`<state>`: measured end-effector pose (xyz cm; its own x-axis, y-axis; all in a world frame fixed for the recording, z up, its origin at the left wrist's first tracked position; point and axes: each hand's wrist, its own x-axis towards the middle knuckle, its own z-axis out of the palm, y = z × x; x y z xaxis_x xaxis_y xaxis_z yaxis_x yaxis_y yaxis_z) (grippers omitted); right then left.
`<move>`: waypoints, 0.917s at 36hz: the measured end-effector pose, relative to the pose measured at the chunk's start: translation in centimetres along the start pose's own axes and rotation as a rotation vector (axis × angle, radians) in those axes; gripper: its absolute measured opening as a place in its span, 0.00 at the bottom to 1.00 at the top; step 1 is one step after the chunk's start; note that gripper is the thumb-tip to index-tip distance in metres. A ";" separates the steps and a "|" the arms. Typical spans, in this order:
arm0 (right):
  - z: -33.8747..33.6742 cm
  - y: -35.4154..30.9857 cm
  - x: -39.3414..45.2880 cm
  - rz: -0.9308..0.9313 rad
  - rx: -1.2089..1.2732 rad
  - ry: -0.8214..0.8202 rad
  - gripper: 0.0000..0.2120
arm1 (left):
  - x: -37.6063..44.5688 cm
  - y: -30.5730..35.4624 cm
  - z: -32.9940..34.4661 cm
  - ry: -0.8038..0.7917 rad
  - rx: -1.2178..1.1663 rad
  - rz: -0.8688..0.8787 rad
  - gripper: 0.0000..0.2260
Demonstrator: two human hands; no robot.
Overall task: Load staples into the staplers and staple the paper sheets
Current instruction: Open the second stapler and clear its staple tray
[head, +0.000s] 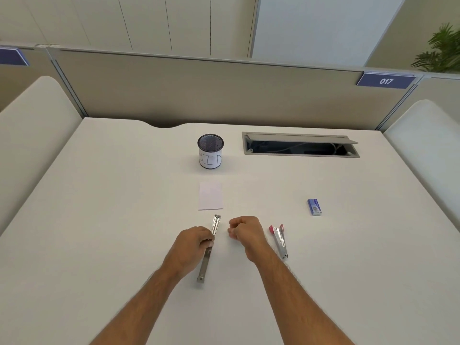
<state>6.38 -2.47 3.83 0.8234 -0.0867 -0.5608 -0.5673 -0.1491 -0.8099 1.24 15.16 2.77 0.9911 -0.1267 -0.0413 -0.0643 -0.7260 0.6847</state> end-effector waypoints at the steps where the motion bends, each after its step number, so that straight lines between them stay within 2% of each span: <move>1: -0.1 -0.1 0.1 -0.011 -0.008 0.003 0.11 | 0.1 -0.1 0.1 -0.007 -0.002 -0.008 0.05; 8: -0.6 -0.3 0.7 -0.038 0.132 0.001 0.12 | -0.1 -1.2 0.8 -0.047 0.006 -0.057 0.07; 15: -0.9 -0.7 0.8 -0.093 0.182 0.003 0.03 | -0.1 -1.9 0.8 -0.057 -0.032 -0.082 0.08; 25: -0.3 -1.9 0.8 -0.118 0.192 0.026 0.07 | 0.2 -2.1 0.5 -0.099 -0.006 -0.087 0.06; 30: -0.3 -2.2 1.4 -0.180 0.134 0.044 0.03 | -0.1 -2.2 0.1 -0.154 0.061 -0.029 0.15; 33: -0.2 -2.6 1.8 -0.194 0.136 0.034 0.04 | -0.2 -2.3 -0.4 -0.081 0.075 -0.007 0.16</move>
<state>9.34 -2.47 4.94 0.9158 -0.1027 -0.3884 -0.3933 -0.0321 -0.9189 1.24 17.12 1.53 0.9790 -0.1736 -0.1069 -0.0689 -0.7753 0.6278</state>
